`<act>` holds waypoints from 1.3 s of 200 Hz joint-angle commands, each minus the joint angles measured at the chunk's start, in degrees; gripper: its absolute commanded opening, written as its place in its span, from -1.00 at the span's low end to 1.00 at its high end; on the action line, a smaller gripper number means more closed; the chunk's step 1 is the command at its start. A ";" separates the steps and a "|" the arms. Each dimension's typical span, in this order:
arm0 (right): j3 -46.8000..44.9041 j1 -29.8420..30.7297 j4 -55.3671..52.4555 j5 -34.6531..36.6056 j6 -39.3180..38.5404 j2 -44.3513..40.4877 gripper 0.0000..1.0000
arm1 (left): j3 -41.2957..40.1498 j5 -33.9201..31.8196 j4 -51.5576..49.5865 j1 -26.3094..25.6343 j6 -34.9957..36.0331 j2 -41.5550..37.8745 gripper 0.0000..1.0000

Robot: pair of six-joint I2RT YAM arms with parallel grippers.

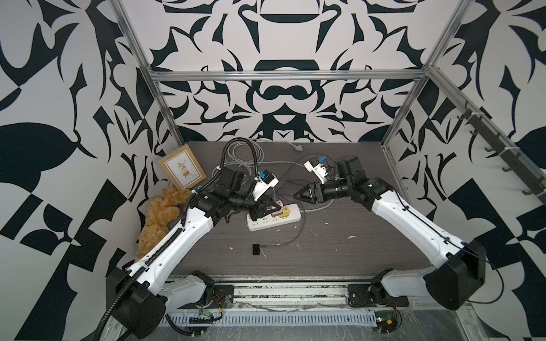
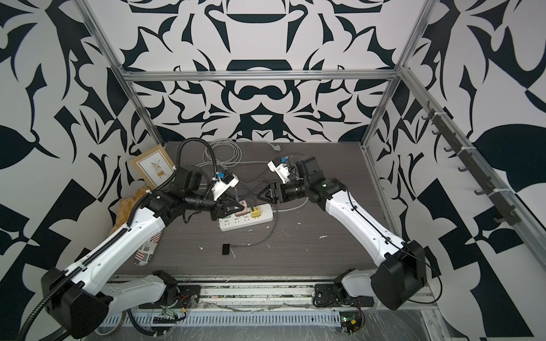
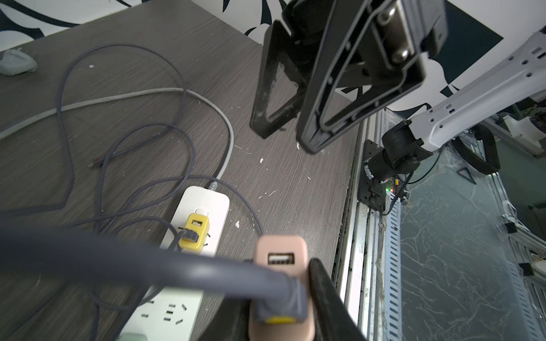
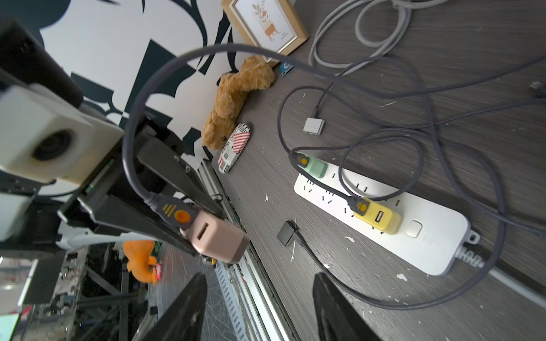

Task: Charge mp3
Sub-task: Pick up the plug from the center of the board.

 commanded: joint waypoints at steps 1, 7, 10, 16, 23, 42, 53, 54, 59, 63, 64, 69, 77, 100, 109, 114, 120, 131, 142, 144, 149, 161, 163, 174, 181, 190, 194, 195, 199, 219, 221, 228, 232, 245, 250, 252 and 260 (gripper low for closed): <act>2.00 -0.08 -1.53 -4.30 -14.55 -1.74 0.15 | 0.77 5.31 3.50 -0.19 3.71 -0.91 -0.90; 1.63 -0.08 -1.62 -4.35 -16.77 -1.80 0.15 | 0.90 6.23 3.97 -0.19 4.06 -0.91 -0.91; 1.44 -0.06 -1.43 -4.47 -18.11 -1.85 0.16 | 0.90 6.79 4.19 -0.19 4.26 -0.91 -0.91; 1.32 -0.09 -1.40 -4.45 -20.49 -1.76 0.15 | 0.97 8.16 4.53 -0.19 4.84 -0.84 -0.92; 1.68 -0.09 -1.86 -4.51 -23.24 -1.55 0.16 | 1.14 10.14 4.70 -0.26 5.71 -0.61 -0.92; 3.60 -0.08 -3.05 -6.43 -29.19 -0.27 0.11 | 1.86 11.99 4.19 -0.28 7.00 0.39 -0.94; 5.32 0.05 -5.03 -7.04 -32.68 0.66 0.03 | 2.38 12.34 2.87 -0.36 8.66 0.91 -0.95; 5.51 0.09 -5.26 -7.10 -32.95 0.75 0.02 | 2.39 12.36 2.78 -0.37 8.77 0.92 -0.95; 6.37 0.28 -6.22 -7.29 -33.99 1.12 0.00 | 2.55 12.31 2.61 -0.33 9.19 1.10 -0.95; 7.03 0.43 -7.04 -7.38 -34.88 1.57 -0.01 | 2.68 12.28 2.45 -0.36 9.44 1.21 -0.95; 7.16 0.46 -7.28 -7.36 -35.14 1.65 -0.02 | 2.72 12.29 2.44 -0.37 9.51 1.25 -0.95; 8.08 0.78 -8.76 -7.39 -36.43 2.13 -0.03 | 2.73 12.37 2.34 -0.37 9.81 1.33 -0.96; 9.56 1.17 -11.28 -7.42 -38.43 2.97 -0.04 | 2.89 12.80 2.35 -0.37 10.45 1.51 -0.96; 11.40 2.88 -13.92 -7.66 -40.58 4.17 -0.04 | 3.43 12.72 2.18 -0.52 11.62 2.04 -0.98; 11.81 3.57 -14.65 -7.42 -41.26 4.51 -0.02 | 3.69 12.66 1.89 -0.52 12.13 2.25 -0.98; 11.98 3.97 -14.97 -7.17 -41.50 4.70 0.00 | 3.78 12.66 1.75 -0.55 12.37 2.34 -0.98; 12.12 4.34 -15.46 -6.98 -41.78 4.86 0.02 | 3.94 12.63 1.60 -0.55 12.69 2.51 -0.98; 12.35 4.92 -15.92 -6.33 -42.06 5.24 0.07 | 4.26 12.81 1.31 -0.63 13.14 2.77 -0.98; 12.63 5.30 -16.29 -5.91 -42.30 5.53 0.12 | 4.55 12.92 0.92 -0.68 13.66 3.09 -0.98; 12.65 5.32 -16.30 -5.84 -42.34 5.57 0.13 | 4.67 12.92 0.84 -0.67 13.88 3.17 -0.98; 12.81 5.40 -16.30 -5.61 -42.35 5.73 0.16 | 4.87 12.92 0.48 -0.80 14.15 3.35 -0.98; 12.92 5.79 -15.97 -5.06 -42.33 5.80 0.22 | 5.38 13.05 -0.05 -0.94 14.63 3.70 -0.98; 12.92 5.77 -15.91 -4.88 -42.35 5.84 0.22 | 5.47 13.08 -0.10 -1.02 14.71 3.78 -0.98; 13.14 5.93 -15.86 -4.32 -42.59 6.02 0.23 | 5.69 13.18 -0.36 -1.27 15.03 4.00 -0.98; 13.31 5.93 -15.86 -4.10 -42.72 6.24 0.23 | 5.89 13.18 -0.53 -1.54 15.16 4.10 -0.98; 13.57 5.95 -15.95 -3.95 -42.99 6.46 0.22 | 6.09 13.18 -0.73 -1.77 15.30 4.28 -0.98; 13.62 5.98 -15.95 -3.85 -43.03 6.55 0.21 | 6.17 13.22 -0.81 -1.85 15.37 4.43 -0.98; 13.66 6.01 -15.95 -3.88 -43.09 6.55 0.21 | 6.17 13.20 -0.82 -1.81 15.38 4.44 -0.98; 13.80 5.99 -15.86 -3.84 -43.14 6.62 0.19 | 6.20 13.15 -0.81 -1.97 15.39 4.52 -0.98; 13.97 5.94 -15.22 -4.01 -43.12 6.65 0.13 | 6.53 13.18 -1.44 -2.58 15.90 4.92 -0.98; 13.97 6.01 -15.11 -4.07 -43.09 6.64 0.12 | 6.60 13.18 -1.48 -2.64 15.91 5.01 -0.99; 13.97 5.96 -14.98 -4.31 -43.12 6.73 0.09 | 6.62 13.15 -1.62 -2.76 16.09 5.15 -0.99; 14.06 6.01 -15.06 -4.38 -43.14 6.83 0.05 | 6.70 13.18 -1.75 -2.76 16.15 5.24 -0.99; 14.47 6.09 -15.81 -4.97 -43.34 7.15 -0.10 | 6.75 13.26 -1.70 -2.97 16.33 5.42 -0.99; 14.66 6.23 -16.21 -5.34 -43.50 7.24 -0.18 | 6.79 13.34 -1.70 -2.96 16.35 5.51 -0.99; 14.67 6.21 -16.28 -5.48 -43.52 7.23 -0.21 | 6.86 13.35 -1.72 -2.97 16.35 5.51 -0.99; 14.70 6.38 -16.60 -5.82 -43.58 7.19 -0.30 | 7.00 13.60 -1.76 -3.01 16.42 5.50 -0.99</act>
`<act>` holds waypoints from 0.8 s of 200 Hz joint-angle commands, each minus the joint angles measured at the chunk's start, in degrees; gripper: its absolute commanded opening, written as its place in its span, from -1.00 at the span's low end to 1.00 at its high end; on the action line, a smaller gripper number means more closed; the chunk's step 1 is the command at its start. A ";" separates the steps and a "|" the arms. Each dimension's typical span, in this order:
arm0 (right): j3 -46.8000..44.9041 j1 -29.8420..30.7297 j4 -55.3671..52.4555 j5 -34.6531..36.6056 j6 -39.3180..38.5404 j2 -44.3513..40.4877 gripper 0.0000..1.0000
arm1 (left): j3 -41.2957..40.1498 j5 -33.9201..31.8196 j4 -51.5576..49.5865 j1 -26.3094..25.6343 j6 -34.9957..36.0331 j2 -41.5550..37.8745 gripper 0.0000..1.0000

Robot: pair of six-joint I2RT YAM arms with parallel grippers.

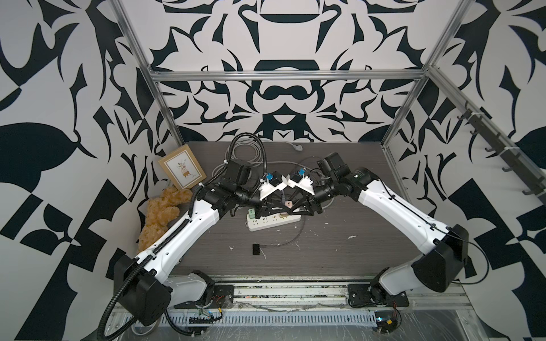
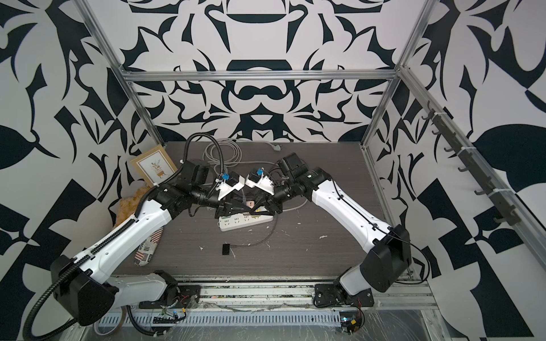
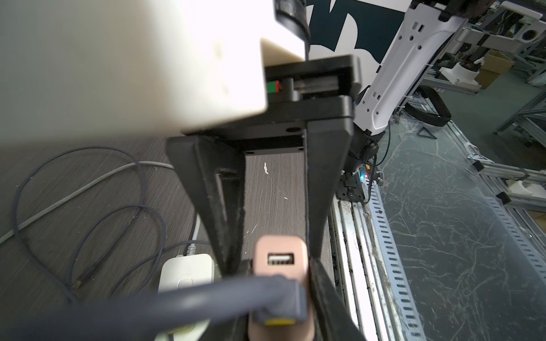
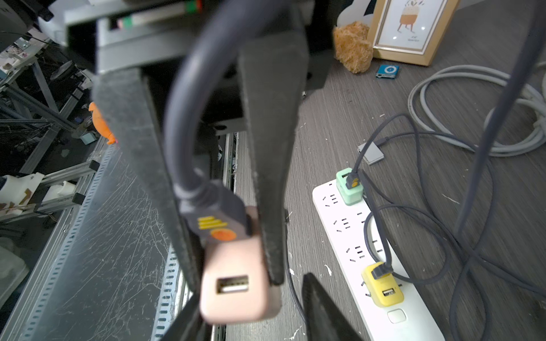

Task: Charge mp3
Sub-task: Pick up the plug from the center of the board.

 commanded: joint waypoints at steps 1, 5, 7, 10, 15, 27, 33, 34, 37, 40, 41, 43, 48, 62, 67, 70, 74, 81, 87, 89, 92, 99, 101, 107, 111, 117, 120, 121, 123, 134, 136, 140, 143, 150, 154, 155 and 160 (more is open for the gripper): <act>2.93 0.37 0.60 -1.15 -0.53 -0.25 -0.32 | 2.00 3.14 -1.77 -0.93 2.03 0.22 -0.99; 2.81 0.49 0.57 -1.39 -0.49 -0.32 -0.37 | 2.09 3.23 -1.77 -0.92 2.06 0.22 -0.99; 2.77 0.57 0.57 -1.42 -0.52 -0.41 -0.39 | 2.18 3.28 -1.78 -0.99 2.04 0.22 -0.98; 2.71 0.71 0.60 -1.43 -0.52 -0.50 -0.44 | 2.22 3.37 -1.78 -0.95 2.04 1.14 -0.98; 2.53 0.88 0.72 -1.60 -0.52 -0.58 -0.52 | 2.42 3.54 -1.74 -1.01 2.04 2.26 -0.98; 2.35 1.64 0.72 -1.74 -0.44 -0.79 -0.68 | 2.89 3.79 -1.76 -1.06 2.13 2.99 -0.97; 2.26 1.90 0.66 -1.83 -0.30 -0.87 -0.74 | 3.07 3.85 -1.84 -1.10 2.13 3.31 -0.96; 2.26 1.95 0.66 -1.85 -0.33 -0.87 -0.75 | 3.12 3.85 -1.82 -1.06 2.13 3.31 -0.95; 2.18 2.11 0.66 -1.92 -0.20 -0.88 -0.77 | 3.23 3.86 -1.78 -1.07 2.20 3.50 -0.94; 2.17 2.23 0.68 -1.92 -0.17 -0.94 -0.79 | 3.21 3.85 -1.73 -1.10 2.21 3.55 -0.93; 2.17 2.24 0.67 -1.94 -0.17 -0.96 -0.80 | 3.24 3.85 -1.67 -1.10 2.21 3.60 -0.93; 2.04 2.34 0.79 -2.00 -0.09 -0.99 -0.81 | 3.25 3.81 -1.56 -1.11 2.21 3.68 -0.92; 1.79 2.43 0.96 -2.15 0.20 -1.18 -0.84 | 3.26 3.75 -1.27 -1.04 2.14 3.80 -0.89; 0.35 2.52 2.89 -2.46 1.80 -2.02 -0.92 | 2.93 3.77 0.28 -1.06 1.42 4.04 -0.86; -0.32 2.52 3.98 -2.48 2.29 -2.32 -0.95 | 2.75 3.74 1.09 -1.06 0.95 4.08 -0.83; -0.66 2.52 4.59 -2.41 2.63 -2.59 -0.96 | 2.65 3.73 1.51 -1.06 0.72 4.13 -0.79; -1.14 2.52 5.32 -2.38 3.13 -2.93 -0.98 | 2.48 3.69 2.01 -1.04 0.41 4.17 -0.72; -1.95 2.52 6.72 -2.23 3.90 -3.51 -1.00 | 2.16 3.63 3.09 -1.07 -0.48 4.10 -0.61; -2.47 2.52 7.72 -2.04 4.38 -3.92 -1.00 | 1.84 3.31 4.21 -0.96 -1.34 3.96 -0.54; -2.59 2.54 7.90 -1.98 4.39 -4.01 -1.00 | 1.74 3.15 4.55 -0.94 -1.62 3.88 -0.51; -2.72 2.54 8.25 -1.90 4.40 -4.26 -1.00 | 1.62 2.89 5.08 -0.85 -2.05 3.72 -0.44; -3.07 2.52 9.03 -1.38 4.50 -4.70 -1.00 | 1.04 2.46 6.39 -0.52 -3.22 3.16 -0.16; -3.16 2.52 9.26 -1.18 4.53 -4.84 -1.00 | 0.77 2.39 6.78 -0.39 -3.52 3.02 -0.08; -3.42 2.49 9.87 -0.54 4.55 -5.37 -1.00 | -0.21 2.00 8.58 -0.16 -4.88 2.25 0.07; -3.56 2.37 10.32 -0.07 4.63 -5.65 -1.00 | -0.94 1.66 9.70 0.00 -5.84 1.73 0.13; -3.91 2.14 11.15 0.49 4.66 -6.21 -1.00 | -2.33 0.98 11.88 0.18 -7.02 1.13 0.23; -4.08 2.07 11.50 0.76 4.68 -6.38 -1.00 | -3.02 0.70 12.91 0.18 -7.59 -0.44 0.28; -4.12 2.03 11.70 0.90 4.67 -6.48 -1.00 | -3.31 0.56 13.20 0.19 -7.78 -0.81 0.30; -4.26 1.94 11.99 1.06 4.66 -6.56 -1.00 | -3.77 0.29 13.89 0.21 -8.33 -1.40 0.33; -4.51 1.51 13.39 2.05 4.73 -7.50 -1.00 | -6.66 -1.20 17.04 0.39 -10.38 -3.72 0.44; -4.51 1.39 13.62 2.21 4.81 -7.61 -1.00 | -7.28 -1.45 17.49 0.39 -10.71 -4.22 0.46; -4.51 1.17 14.06 2.43 4.96 -7.85 -1.00 | -8.19 -1.92 18.53 0.39 -11.37 -5.05 0.49; -4.51 1.08 14.39 2.70 5.05 -8.05 -1.00 | -8.92 -2.25 19.20 0.49 -11.98 -5.75 0.51; -4.46 0.80 14.94 2.96 5.26 -8.38 -1.00 | -10.55 -2.91 20.54 0.54 -13.15 -7.16 0.54; -4.38 0.75 14.98 3.12 5.24 -8.43 -1.00 | -11.40 -3.07 21.17 0.61 -13.62 -7.97 0.55; -4.36 0.75 14.98 3.13 5.21 -8.48 -1.00 | -11.58 -3.08 21.29 0.58 -13.75 -8.18 0.55; -4.13 0.70 15.02 3.20 5.12 -8.56 -1.00 | -12.57 -3.42 21.93 0.59 -14.31 -9.03 0.56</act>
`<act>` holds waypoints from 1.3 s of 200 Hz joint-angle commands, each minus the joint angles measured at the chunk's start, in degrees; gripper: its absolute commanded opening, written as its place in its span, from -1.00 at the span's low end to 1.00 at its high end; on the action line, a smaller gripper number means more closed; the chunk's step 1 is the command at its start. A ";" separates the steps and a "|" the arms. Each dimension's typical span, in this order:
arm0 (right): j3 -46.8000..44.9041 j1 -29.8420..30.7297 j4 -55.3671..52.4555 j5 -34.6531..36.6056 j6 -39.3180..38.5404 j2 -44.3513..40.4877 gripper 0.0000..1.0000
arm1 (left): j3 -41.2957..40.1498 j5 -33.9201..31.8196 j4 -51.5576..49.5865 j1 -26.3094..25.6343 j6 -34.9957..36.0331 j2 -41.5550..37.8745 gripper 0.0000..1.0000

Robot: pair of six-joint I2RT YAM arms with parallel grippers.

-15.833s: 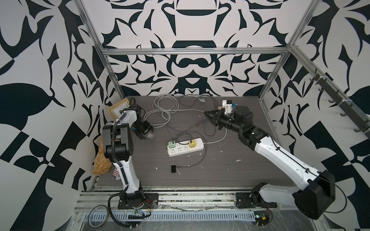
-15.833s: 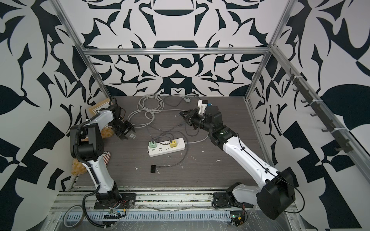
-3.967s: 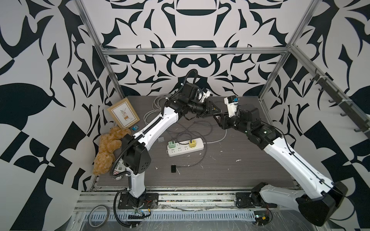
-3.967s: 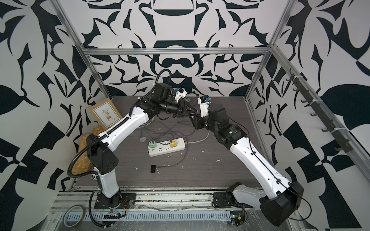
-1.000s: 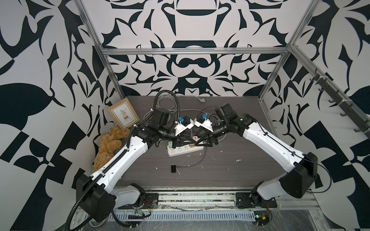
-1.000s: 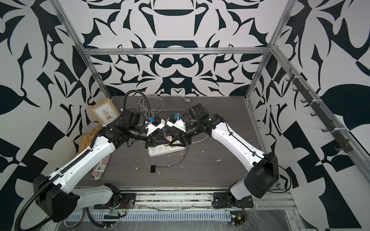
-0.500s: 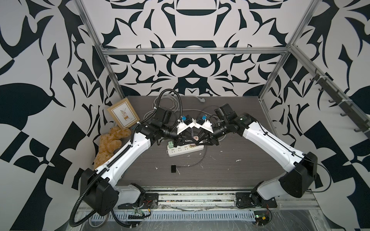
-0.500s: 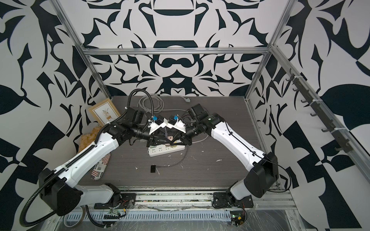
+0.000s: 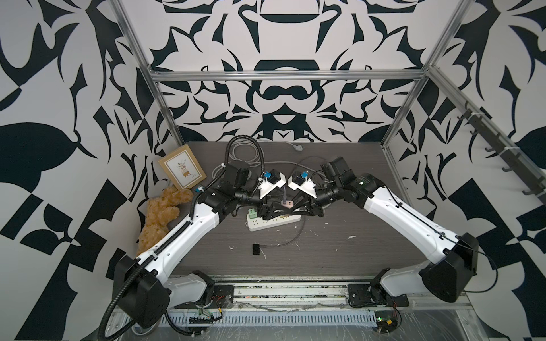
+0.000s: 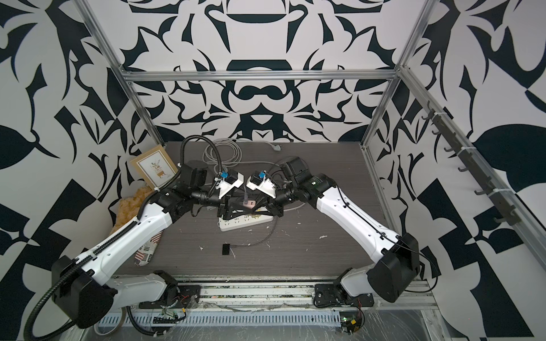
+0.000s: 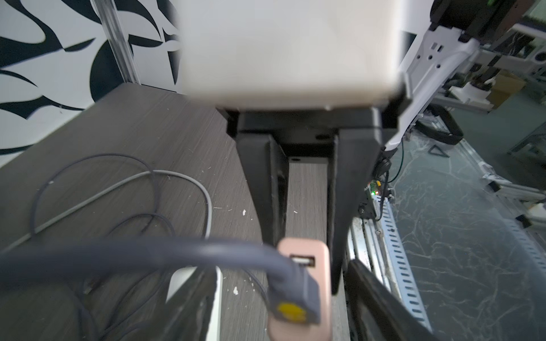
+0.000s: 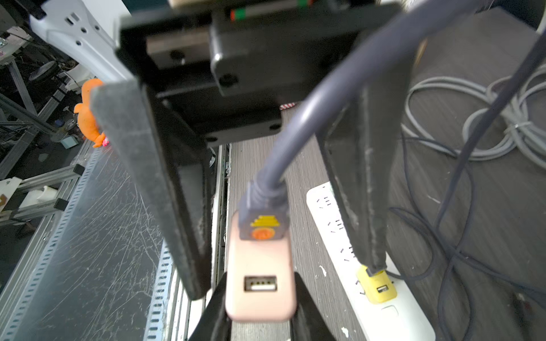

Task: Charge mp3
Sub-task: Pick up the plug from the center of the board.

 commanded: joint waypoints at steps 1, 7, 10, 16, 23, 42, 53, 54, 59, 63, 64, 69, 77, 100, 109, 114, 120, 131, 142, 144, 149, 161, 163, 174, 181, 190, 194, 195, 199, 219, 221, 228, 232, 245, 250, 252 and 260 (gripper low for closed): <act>1.02 -0.47 6.65 0.09 1.11 -2.88 -1.00 | -4.35 -2.23 7.58 0.05 -5.00 -4.54 0.56; 1.32 -0.57 6.56 -0.01 1.13 -2.89 -1.00 | -5.35 -2.36 8.12 0.10 -5.53 -5.48 0.57; 1.49 -0.50 6.51 -0.05 1.14 -2.82 -1.00 | -5.81 -2.43 8.22 0.05 -5.69 -5.90 0.57; 1.74 -0.54 6.33 -0.27 1.12 -2.75 -1.00 | -6.58 -2.54 8.30 0.06 -5.74 -6.54 0.57; 1.94 -0.50 6.44 -0.66 1.13 -2.65 -1.00 | -7.16 -2.70 8.11 0.05 -5.62 -7.04 0.57; 2.14 -0.56 6.58 -1.57 1.41 -2.50 -1.00 | -7.52 -3.54 7.26 0.16 -4.90 -7.59 0.53; 2.25 -0.54 6.34 -1.76 1.43 -2.25 -1.00 | -7.17 -3.64 7.25 0.13 -4.78 -7.62 0.49; 2.24 -0.51 6.29 -1.75 1.51 -2.25 -1.00 | -7.12 -3.62 7.24 0.13 -4.78 -7.61 0.48; 2.31 -0.57 6.05 -1.85 1.58 -2.17 -1.00 | -6.88 -3.53 7.23 0.13 -4.71 -7.43 0.46; 2.40 -0.56 5.88 -1.94 1.51 -2.04 -1.00 | -6.69 -3.44 7.15 0.15 -4.65 -7.31 0.44; 2.40 -0.57 5.80 -1.93 1.55 -2.01 -1.00 | -6.61 -3.43 7.10 0.18 -4.63 -7.28 0.43; 2.47 -0.53 5.52 -1.92 1.57 -1.99 -1.00 | -6.35 -3.28 6.91 0.13 -4.54 -7.10 0.40; 2.58 -0.56 5.38 -2.01 1.58 -1.98 -1.00 | -5.93 -2.84 6.43 0.13 -4.27 -6.63 0.31; 2.50 -0.52 5.11 -1.99 1.58 -2.28 -1.00 | -5.56 -1.81 5.77 0.53 -4.02 -5.81 -0.02; 2.42 -0.52 4.86 -1.95 1.55 -2.51 -1.00 | -5.56 -1.56 5.74 0.57 -3.99 -5.70 -0.07; 2.41 -0.47 4.64 -1.99 1.56 -2.60 -1.00 | -5.57 -1.49 5.74 0.57 -3.91 -5.62 -0.07; 2.41 -0.48 4.43 -2.07 1.49 -2.69 -1.00 | -5.49 -1.47 5.65 0.63 -3.65 -5.51 -0.07; 2.49 -0.31 3.82 -2.11 1.20 -2.87 -1.00 | -5.24 -1.45 5.48 0.74 -3.42 -5.37 -0.09; 2.54 -0.13 3.11 -2.09 0.75 -2.95 -1.00 | -4.98 -1.32 5.47 0.83 -3.20 -5.10 -0.14; 2.53 -0.13 3.02 -2.09 0.71 -2.95 -1.00 | -4.92 -1.31 5.47 0.83 -3.15 -5.07 -0.14; 2.63 -0.04 2.73 -2.09 0.64 -3.02 -1.00 | -4.67 -1.23 5.32 0.83 -3.09 -4.81 -0.16; 2.58 0.19 2.55 -2.14 0.54 -3.05 -1.00 | -4.28 -0.99 5.28 0.83 -3.00 -4.41 -0.21; 2.58 0.26 2.48 -2.04 0.49 -3.04 -1.00 | -4.28 -0.97 5.29 0.83 -2.95 -4.30 -0.22; 2.75 0.52 1.95 -1.97 -0.12 -2.83 -1.00 | -3.87 -0.71 5.21 0.83 -2.93 -3.88 -0.25; 2.89 0.64 1.49 -1.74 -0.39 -2.67 -1.00 | -3.58 -0.53 4.89 0.83 -2.70 -3.62 -0.26; 3.09 0.86 0.86 -1.51 -0.86 -2.50 -1.00 | -3.34 -0.57 4.75 0.85 -2.53 -3.48 -0.29; 3.19 0.96 0.64 -1.48 -1.00 -2.31 -1.00 | -3.34 -0.53 4.77 0.83 -2.58 -3.39 -0.32; 3.24 0.99 0.58 -1.48 -0.98 -2.33 -1.00 | -3.31 -0.52 4.77 0.87 -2.58 -3.39 -0.32; 3.28 1.01 0.58 -1.40 -1.00 -2.25 -1.00 | -3.26 -0.45 4.76 0.84 -2.49 -3.32 -0.35; 3.37 1.36 0.79 -1.38 -1.04 -2.16 -1.00 | -2.81 0.09 3.93 0.83 -2.08 -2.99 -0.52; 3.37 1.36 0.86 -1.37 -1.03 -2.23 -1.00 | -2.77 0.09 3.86 0.83 -2.06 -2.96 -0.53; 3.46 1.39 0.88 -1.37 -1.03 -2.09 -1.00 | -2.79 0.07 3.72 0.83 -1.89 -2.90 -0.57; 3.44 1.37 0.80 -1.35 -1.03 -2.01 -1.00 | -2.76 0.09 3.71 0.83 -1.81 -3.01 -0.59; 3.68 1.45 0.42 -1.40 -1.04 -1.77 -1.00 | -2.62 0.09 3.80 0.83 -1.70 -3.12 -0.65; 3.72 1.46 0.28 -1.44 -1.05 -1.70 -1.00 | -2.59 0.09 3.89 0.83 -1.70 -3.12 -0.66; 3.77 1.45 0.27 -1.47 -1.01 -1.67 -1.00 | -2.54 0.09 3.89 0.83 -1.70 -3.12 -0.67; 3.89 1.56 0.09 -1.48 -0.96 -1.55 -1.00 | -2.34 0.16 3.82 0.83 -1.70 -3.04 -0.69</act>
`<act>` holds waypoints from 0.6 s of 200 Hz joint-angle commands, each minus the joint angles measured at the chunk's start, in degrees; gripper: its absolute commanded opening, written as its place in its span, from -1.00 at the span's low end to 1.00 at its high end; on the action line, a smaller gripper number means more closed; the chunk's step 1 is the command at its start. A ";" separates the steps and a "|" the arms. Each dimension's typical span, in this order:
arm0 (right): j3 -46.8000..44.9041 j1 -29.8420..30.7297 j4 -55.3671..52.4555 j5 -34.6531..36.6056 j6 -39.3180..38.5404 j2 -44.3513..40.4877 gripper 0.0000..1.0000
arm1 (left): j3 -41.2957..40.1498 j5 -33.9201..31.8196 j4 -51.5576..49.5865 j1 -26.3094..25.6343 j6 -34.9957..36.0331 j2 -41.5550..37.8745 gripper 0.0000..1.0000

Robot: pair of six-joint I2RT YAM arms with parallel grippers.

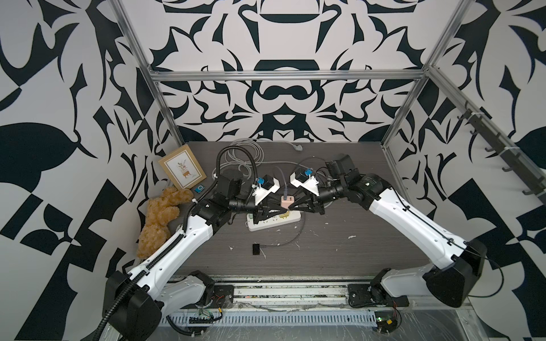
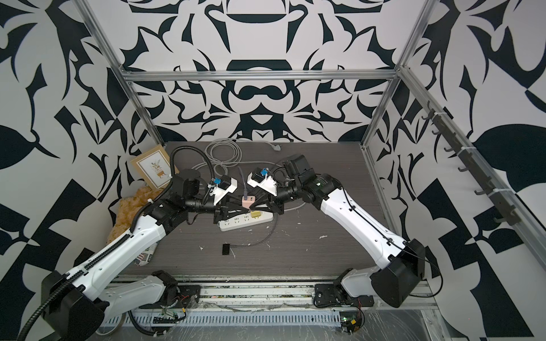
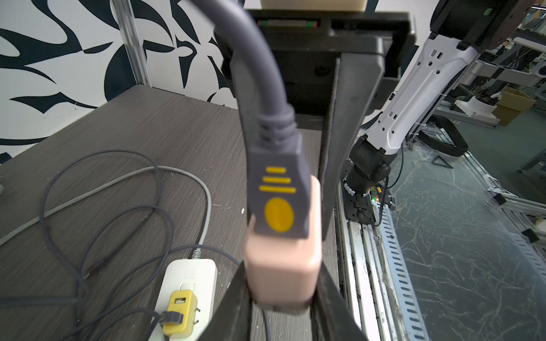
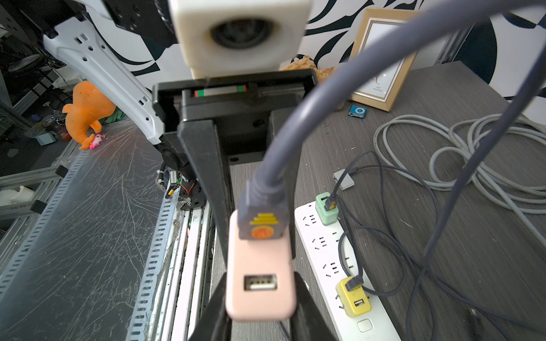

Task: Charge mp3
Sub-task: Pick up the plug from the center of the board.

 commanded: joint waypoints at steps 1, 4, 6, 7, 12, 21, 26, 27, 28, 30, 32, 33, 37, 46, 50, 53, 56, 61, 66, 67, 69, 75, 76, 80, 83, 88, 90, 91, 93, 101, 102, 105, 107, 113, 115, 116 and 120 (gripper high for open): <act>2.78 1.18 0.00 -1.89 0.41 -0.13 -1.00 | 2.33 -0.09 0.27 0.17 1.27 0.37 -0.70; 2.79 1.20 0.01 -1.82 0.49 -0.09 -1.00 | 2.34 -0.01 0.20 0.17 1.34 0.45 -0.70; 2.79 1.20 0.07 -1.88 0.61 -0.13 -1.00 | 2.36 0.00 0.11 0.17 1.42 0.55 -0.71; 2.79 1.23 0.08 -1.84 0.64 -0.10 -1.00 | 2.39 0.00 0.06 0.17 1.48 0.55 -0.72; 2.79 1.20 0.25 -1.85 0.75 -0.13 -1.00 | 2.50 0.08 -0.28 0.17 1.81 0.62 -0.73; 2.79 1.17 0.48 -1.69 1.02 -0.26 -0.91 | 2.68 -0.03 -0.89 0.20 2.25 0.64 -0.78; 2.79 1.17 0.53 -1.41 1.17 -0.33 -0.81 | 2.76 -0.16 -1.24 0.17 2.56 0.64 -0.79; 2.79 1.17 0.57 -1.39 1.19 -0.34 -0.79 | 2.76 -0.16 -1.28 0.17 2.57 0.68 -0.80; 2.79 1.21 0.64 -1.38 1.19 -0.34 -0.78 | 2.77 -0.21 -1.34 0.22 2.62 0.66 -0.80; 2.79 1.25 0.71 -1.37 1.20 -0.37 -0.75 | 2.75 -0.25 -1.50 0.19 2.77 0.64 -0.80; 2.79 1.23 0.77 -1.37 1.25 -0.42 -0.72 | 2.74 -0.25 -1.61 0.18 2.88 0.64 -0.81; 2.79 1.20 0.78 -1.37 1.22 -0.42 -0.71 | 2.76 -0.30 -1.64 0.18 2.91 0.59 -0.81; 2.79 1.18 0.79 -1.34 1.25 -0.52 -0.64 | 2.76 -0.50 -1.80 0.17 3.06 0.55 -0.82; 2.70 1.26 0.88 -1.00 0.84 -0.68 -0.51 | 2.80 -0.70 -2.21 0.22 3.61 0.39 -0.83; 2.70 1.21 0.88 -0.82 0.71 -0.82 -0.47 | 2.89 -0.78 -2.54 0.18 3.95 0.37 -0.85; 2.70 1.15 0.88 -0.50 0.47 -0.91 -0.42 | 3.01 -0.83 -2.86 0.20 4.14 0.45 -0.86; 2.77 1.10 0.81 -0.27 0.43 -0.99 -0.40 | 3.14 -0.91 -3.16 0.18 4.47 0.46 -0.87; 2.79 1.04 0.73 0.07 0.05 -1.05 -0.33 | 3.36 -1.08 -3.90 0.20 5.07 0.59 -0.89; 2.92 1.00 0.55 0.52 -0.26 -1.05 -0.26 | 3.58 -1.20 -4.61 0.19 5.60 0.70 -0.89; 2.94 0.95 0.54 0.54 -0.37 -1.09 -0.24 | 3.66 -1.26 -4.72 0.18 5.72 0.71 -0.89; 3.00 0.98 0.49 0.56 -0.53 -1.08 -0.20 | 3.74 -1.34 -5.03 0.18 6.03 0.81 -0.90; 3.26 0.83 0.24 0.73 -0.98 -1.07 -0.12 | 4.13 -1.55 -5.99 0.20 6.73 0.96 -0.90; 3.29 0.82 0.16 0.74 -1.03 -1.11 -0.11 | 4.15 -1.61 -6.12 0.18 6.81 1.02 -0.90; 3.54 0.66 -0.10 0.77 -1.30 -0.97 -0.07 | 4.42 -1.67 -6.60 0.20 7.12 1.12 -0.91; 3.74 0.57 -0.27 0.82 -1.42 -0.84 -0.05 | 4.56 -1.66 -6.97 0.20 7.35 1.22 -0.91; 4.20 0.40 -0.76 0.83 -1.87 -0.65 -0.01 | 4.73 -1.67 -7.40 0.20 7.63 1.33 -0.91; 4.37 0.34 -1.05 0.76 -2.01 -0.55 0.01 | 4.80 -1.67 -7.54 0.18 7.74 1.38 -0.91; 4.46 0.31 -1.18 0.80 -2.07 -0.54 0.01 | 4.80 -1.71 -7.64 0.18 7.80 1.41 -0.92; 4.68 0.25 -1.44 0.82 -2.25 -0.41 0.02 | 4.90 -1.68 -7.82 0.17 7.89 1.42 -0.92; 5.53 0.14 -2.76 0.86 -3.31 0.00 0.04 | 5.05 -1.73 -8.25 0.22 8.33 1.43 -0.92; 5.70 0.13 -2.83 0.89 -3.38 0.09 0.05 | 5.01 -1.79 -8.30 0.20 8.36 1.43 -0.92; 6.07 0.02 -3.46 0.91 -3.73 0.35 0.05 | 5.04 -1.88 -8.40 0.20 8.55 1.43 -0.92; 6.33 -0.04 -3.87 0.81 -3.94 0.53 0.05 | 5.10 -1.96 -8.43 0.18 8.63 1.43 -0.92; 7.12 -0.15 -4.90 0.69 -4.57 0.88 0.05 | 5.11 -2.18 -8.64 0.19 8.86 1.36 -0.92; 7.39 -0.17 -5.22 0.68 -4.79 1.06 0.05 | 5.09 -2.26 -8.69 0.18 8.90 1.35 -0.93; 7.50 -0.20 -5.42 0.62 -4.87 1.15 0.05 | 5.08 -2.27 -8.74 0.22 8.95 1.34 -0.93; 7.98 -0.19 -6.11 0.53 -5.23 1.50 0.05 | 5.18 -2.36 -8.90 0.18 9.19 1.34 -0.93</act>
